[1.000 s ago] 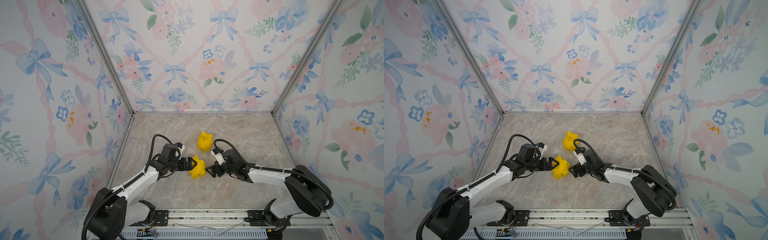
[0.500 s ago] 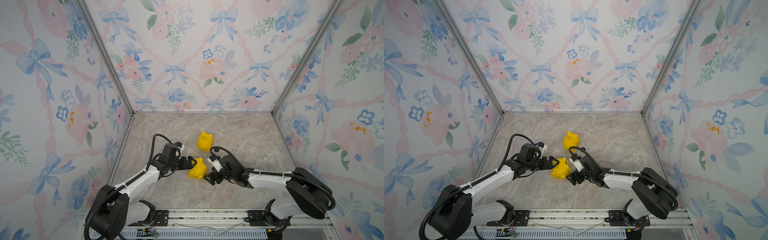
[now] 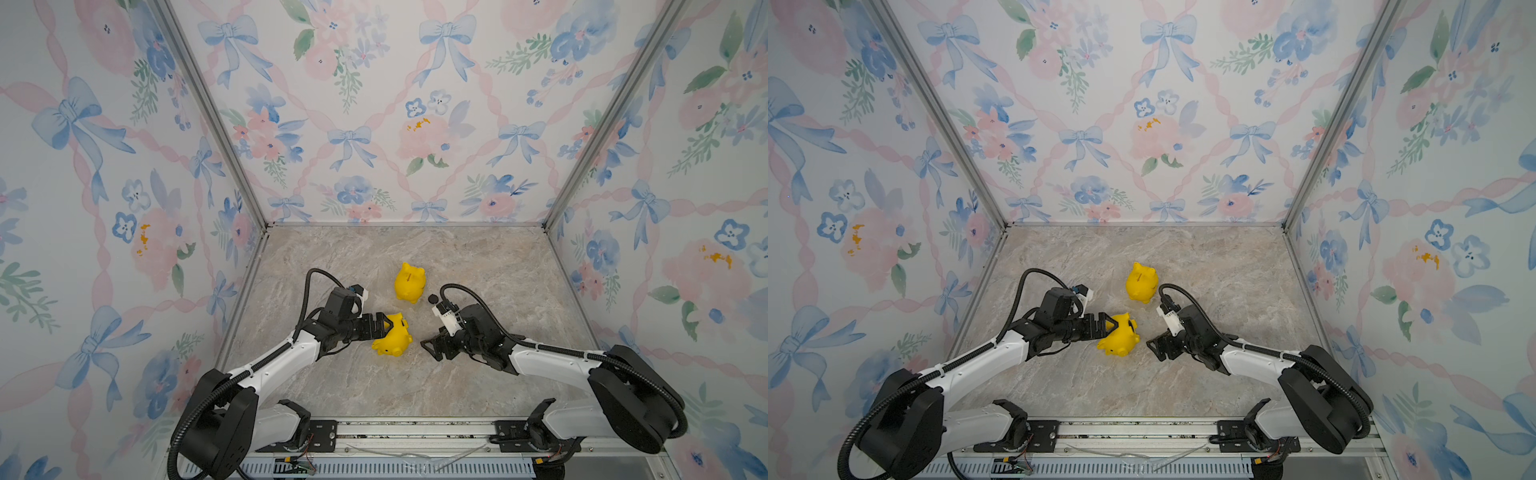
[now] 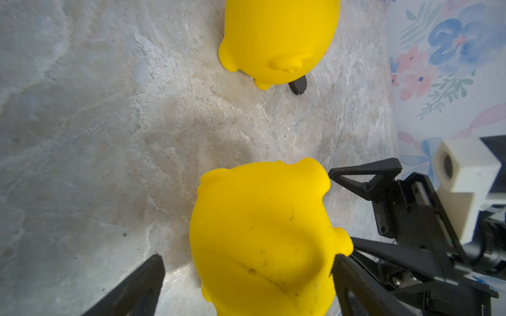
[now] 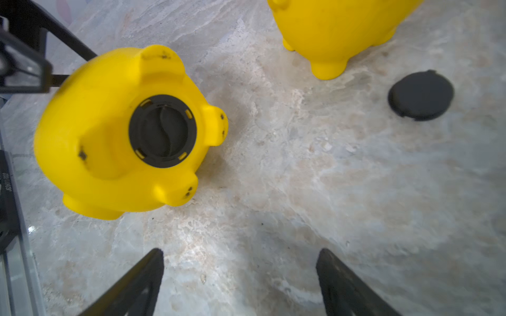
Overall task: Open piggy banks
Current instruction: Adjust the piggy bank at the center of the board.
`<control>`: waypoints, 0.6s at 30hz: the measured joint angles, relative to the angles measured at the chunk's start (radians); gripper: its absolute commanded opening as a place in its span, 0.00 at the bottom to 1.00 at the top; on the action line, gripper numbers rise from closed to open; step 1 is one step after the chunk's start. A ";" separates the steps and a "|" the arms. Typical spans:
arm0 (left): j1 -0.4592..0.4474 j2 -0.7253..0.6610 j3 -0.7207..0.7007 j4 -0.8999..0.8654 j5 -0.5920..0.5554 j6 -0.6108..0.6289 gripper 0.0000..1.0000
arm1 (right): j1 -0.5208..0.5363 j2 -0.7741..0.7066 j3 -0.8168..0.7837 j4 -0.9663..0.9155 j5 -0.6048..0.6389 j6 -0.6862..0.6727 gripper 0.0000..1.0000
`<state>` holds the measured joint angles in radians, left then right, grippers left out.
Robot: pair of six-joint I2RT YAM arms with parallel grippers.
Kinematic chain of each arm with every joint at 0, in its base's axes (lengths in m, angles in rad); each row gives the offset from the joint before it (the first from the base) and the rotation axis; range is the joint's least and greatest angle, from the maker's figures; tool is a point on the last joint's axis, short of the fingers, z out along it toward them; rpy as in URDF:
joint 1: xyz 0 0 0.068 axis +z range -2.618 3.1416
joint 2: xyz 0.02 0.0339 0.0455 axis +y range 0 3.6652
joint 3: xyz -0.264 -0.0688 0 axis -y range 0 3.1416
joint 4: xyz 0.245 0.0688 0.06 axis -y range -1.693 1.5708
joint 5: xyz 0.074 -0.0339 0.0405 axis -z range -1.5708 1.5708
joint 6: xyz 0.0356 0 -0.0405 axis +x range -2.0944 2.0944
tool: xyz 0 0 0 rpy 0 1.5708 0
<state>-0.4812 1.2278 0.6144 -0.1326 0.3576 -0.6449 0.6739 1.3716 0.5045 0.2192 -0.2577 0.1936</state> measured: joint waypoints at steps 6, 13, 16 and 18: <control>-0.030 0.000 0.000 -0.003 -0.004 -0.015 0.98 | -0.006 0.070 0.102 -0.017 -0.035 -0.026 0.90; -0.032 0.000 0.000 -0.005 -0.012 -0.019 0.98 | 0.023 0.108 0.131 -0.016 -0.059 -0.046 0.89; -0.032 0.000 0.000 -0.007 -0.013 -0.018 0.98 | 0.046 0.108 0.131 -0.005 -0.066 -0.048 0.89; -0.032 0.004 0.001 -0.010 -0.013 -0.017 0.98 | 0.057 0.108 0.131 0.003 -0.072 -0.047 0.90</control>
<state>-0.5129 1.2316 0.6155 -0.1429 0.3450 -0.6617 0.7307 1.4799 0.6357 0.2218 -0.3298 0.1463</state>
